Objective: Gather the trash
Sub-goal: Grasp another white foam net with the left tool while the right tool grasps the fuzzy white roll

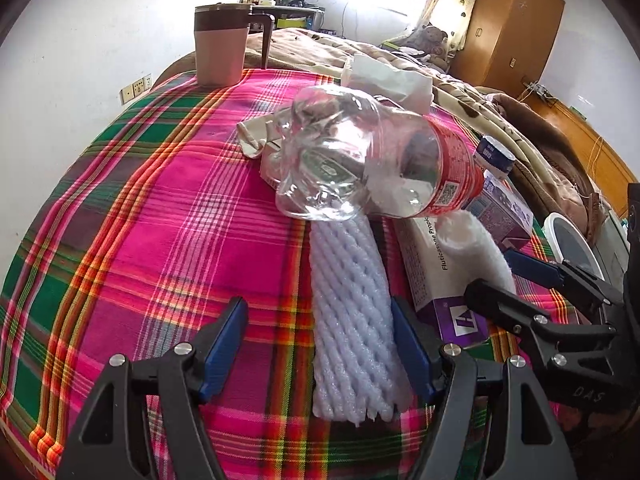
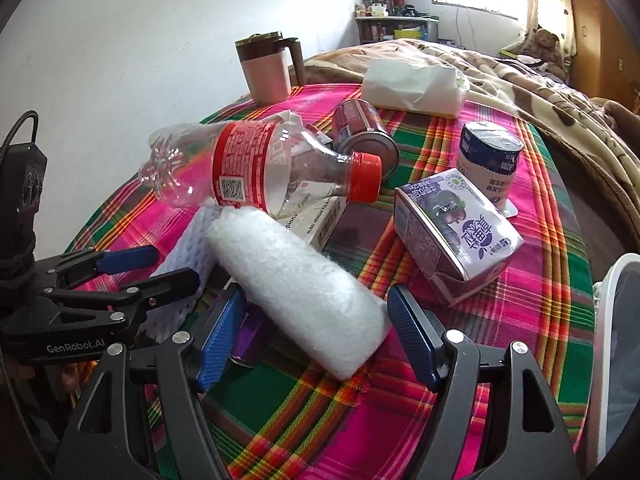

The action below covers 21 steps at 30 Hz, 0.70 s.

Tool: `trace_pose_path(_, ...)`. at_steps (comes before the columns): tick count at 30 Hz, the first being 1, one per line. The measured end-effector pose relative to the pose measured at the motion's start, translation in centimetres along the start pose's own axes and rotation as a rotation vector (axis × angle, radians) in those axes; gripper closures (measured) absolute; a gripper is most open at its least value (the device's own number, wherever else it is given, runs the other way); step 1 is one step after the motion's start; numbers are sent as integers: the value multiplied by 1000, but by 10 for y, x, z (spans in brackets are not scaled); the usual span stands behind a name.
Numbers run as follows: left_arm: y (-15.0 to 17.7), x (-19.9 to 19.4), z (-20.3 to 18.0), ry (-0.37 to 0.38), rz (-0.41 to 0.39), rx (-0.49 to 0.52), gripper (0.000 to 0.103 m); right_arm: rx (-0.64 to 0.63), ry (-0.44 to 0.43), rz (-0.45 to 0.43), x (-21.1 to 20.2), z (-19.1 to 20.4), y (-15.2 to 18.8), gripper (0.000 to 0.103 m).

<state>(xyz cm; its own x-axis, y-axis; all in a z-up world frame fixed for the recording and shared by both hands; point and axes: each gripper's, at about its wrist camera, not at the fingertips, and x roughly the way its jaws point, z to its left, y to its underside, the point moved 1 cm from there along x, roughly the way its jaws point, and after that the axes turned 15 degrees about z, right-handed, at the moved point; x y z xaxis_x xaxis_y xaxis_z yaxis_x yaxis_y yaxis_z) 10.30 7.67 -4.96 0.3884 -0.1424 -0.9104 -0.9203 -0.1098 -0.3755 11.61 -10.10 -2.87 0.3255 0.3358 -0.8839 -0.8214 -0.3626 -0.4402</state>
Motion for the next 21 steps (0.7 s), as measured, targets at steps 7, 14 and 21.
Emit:
trace_pose_path(7, -2, 2, -3, 5, -6, -3, 30, 7, -14, -5, 0, 0, 1, 46)
trace_pose_path(14, -2, 2, -6, 0, -11, 3, 57, 15, -15, -18, -3, 0, 4, 61)
trace_pose_path(21, 2, -1, -5, 22, -15, 1, 71, 19, -5, -27, -7, -1, 8, 74)
